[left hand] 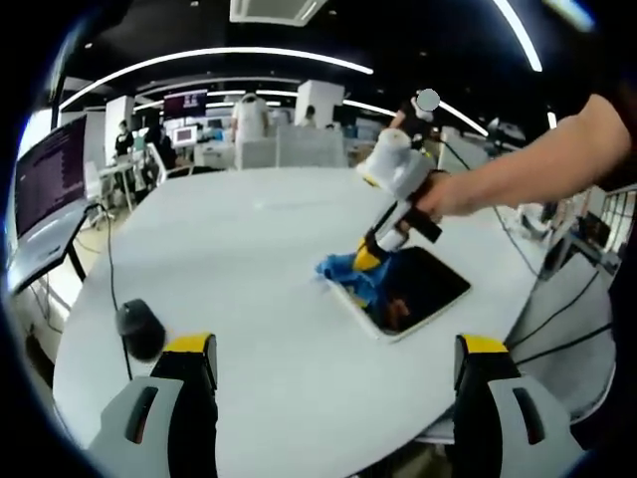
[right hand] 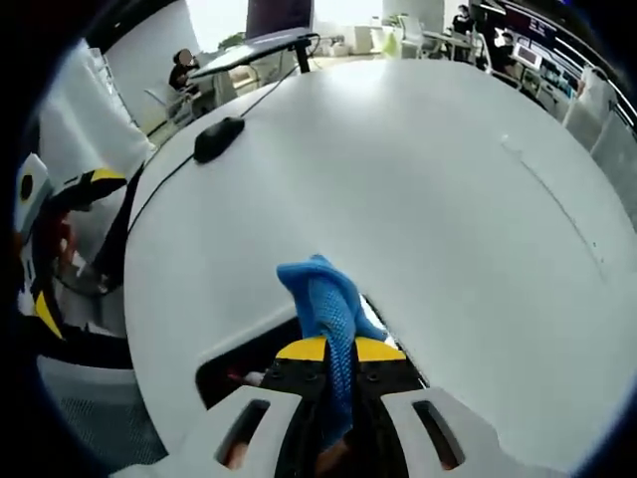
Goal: Wipe the mirror surface with the cleaning cloth until all visible marks leave the cleaned area.
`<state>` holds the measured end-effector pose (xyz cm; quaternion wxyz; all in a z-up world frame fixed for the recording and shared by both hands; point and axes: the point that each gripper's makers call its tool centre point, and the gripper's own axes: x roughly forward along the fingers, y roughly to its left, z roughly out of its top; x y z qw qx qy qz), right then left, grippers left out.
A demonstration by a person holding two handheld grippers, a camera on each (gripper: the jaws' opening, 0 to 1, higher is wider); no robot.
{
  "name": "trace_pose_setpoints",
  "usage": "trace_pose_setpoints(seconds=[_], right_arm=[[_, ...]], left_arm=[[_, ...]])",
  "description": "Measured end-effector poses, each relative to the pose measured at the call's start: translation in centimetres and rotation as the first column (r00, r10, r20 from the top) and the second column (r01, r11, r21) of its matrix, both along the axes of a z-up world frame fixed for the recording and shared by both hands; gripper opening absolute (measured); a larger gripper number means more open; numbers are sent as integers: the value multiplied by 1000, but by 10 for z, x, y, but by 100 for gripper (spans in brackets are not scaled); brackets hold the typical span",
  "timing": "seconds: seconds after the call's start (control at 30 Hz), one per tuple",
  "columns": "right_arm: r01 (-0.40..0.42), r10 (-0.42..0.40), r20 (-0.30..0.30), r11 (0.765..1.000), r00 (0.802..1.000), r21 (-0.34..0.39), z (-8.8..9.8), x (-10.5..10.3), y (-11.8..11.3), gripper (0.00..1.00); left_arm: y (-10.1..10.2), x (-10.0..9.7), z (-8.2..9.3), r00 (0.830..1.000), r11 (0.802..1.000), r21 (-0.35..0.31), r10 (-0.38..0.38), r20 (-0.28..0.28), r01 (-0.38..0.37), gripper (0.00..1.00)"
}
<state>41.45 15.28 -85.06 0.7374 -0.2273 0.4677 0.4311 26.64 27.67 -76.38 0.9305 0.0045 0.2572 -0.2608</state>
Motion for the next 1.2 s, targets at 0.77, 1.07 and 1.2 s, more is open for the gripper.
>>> trace_pose_setpoints(seconds=[0.77, 1.07, 1.2], right_arm=[[-44, 45, 10, 998, 999, -44, -8, 28, 0, 3], [-107, 108, 28, 993, 994, -40, -8, 26, -1, 3], [-103, 104, 25, 994, 994, -34, -6, 22, -3, 3]], left_arm=[[6, 3, 0, 1000, 1000, 15, 12, -3, -12, 99], [9, 3, 5, 1000, 1000, 17, 18, 3, -18, 99], [10, 3, 6, 1000, 1000, 24, 19, 3, -19, 99]])
